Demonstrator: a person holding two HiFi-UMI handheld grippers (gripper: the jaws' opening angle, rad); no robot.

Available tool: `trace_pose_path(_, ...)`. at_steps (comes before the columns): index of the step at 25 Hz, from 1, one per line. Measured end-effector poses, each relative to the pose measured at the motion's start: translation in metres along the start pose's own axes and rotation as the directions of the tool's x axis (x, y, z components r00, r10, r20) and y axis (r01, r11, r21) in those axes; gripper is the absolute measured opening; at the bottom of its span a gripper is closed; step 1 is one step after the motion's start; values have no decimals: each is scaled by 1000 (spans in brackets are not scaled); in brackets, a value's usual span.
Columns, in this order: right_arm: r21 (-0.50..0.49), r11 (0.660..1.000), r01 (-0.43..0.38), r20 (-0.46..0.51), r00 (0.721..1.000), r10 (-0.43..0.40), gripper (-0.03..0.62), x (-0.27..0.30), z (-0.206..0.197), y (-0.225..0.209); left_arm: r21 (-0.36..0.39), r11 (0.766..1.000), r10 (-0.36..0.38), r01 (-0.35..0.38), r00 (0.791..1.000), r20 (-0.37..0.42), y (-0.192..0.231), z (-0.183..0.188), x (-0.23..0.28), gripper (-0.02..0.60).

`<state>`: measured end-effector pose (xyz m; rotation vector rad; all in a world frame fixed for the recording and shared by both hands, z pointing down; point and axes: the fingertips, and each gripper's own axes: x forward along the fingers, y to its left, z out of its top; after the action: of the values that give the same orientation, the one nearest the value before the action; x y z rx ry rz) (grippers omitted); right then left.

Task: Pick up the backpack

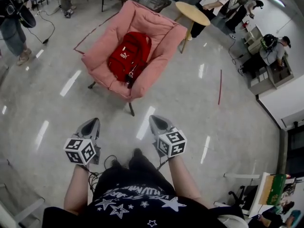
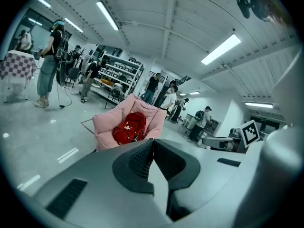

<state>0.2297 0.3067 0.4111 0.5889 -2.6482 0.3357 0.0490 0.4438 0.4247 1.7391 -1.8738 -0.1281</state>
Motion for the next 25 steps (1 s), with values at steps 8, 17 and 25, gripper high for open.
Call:
trace_pose_path(8, -29, 998, -52, -44, 998, 50, 0, 59, 1, -1, -12, 999, 49, -49, 999, -5, 38, 11, 13, 9)
trace_pose_path(17, -25, 986, -163, -75, 984, 160, 0, 188, 41, -33, -16, 991, 132, -133, 991, -30, 95, 56, 75, 9)
trace_pose_path(25, 31, 986, -165, -80, 983, 168, 0, 269, 100, -109, 44, 996, 86, -83, 994, -68, 91, 121, 184, 9)
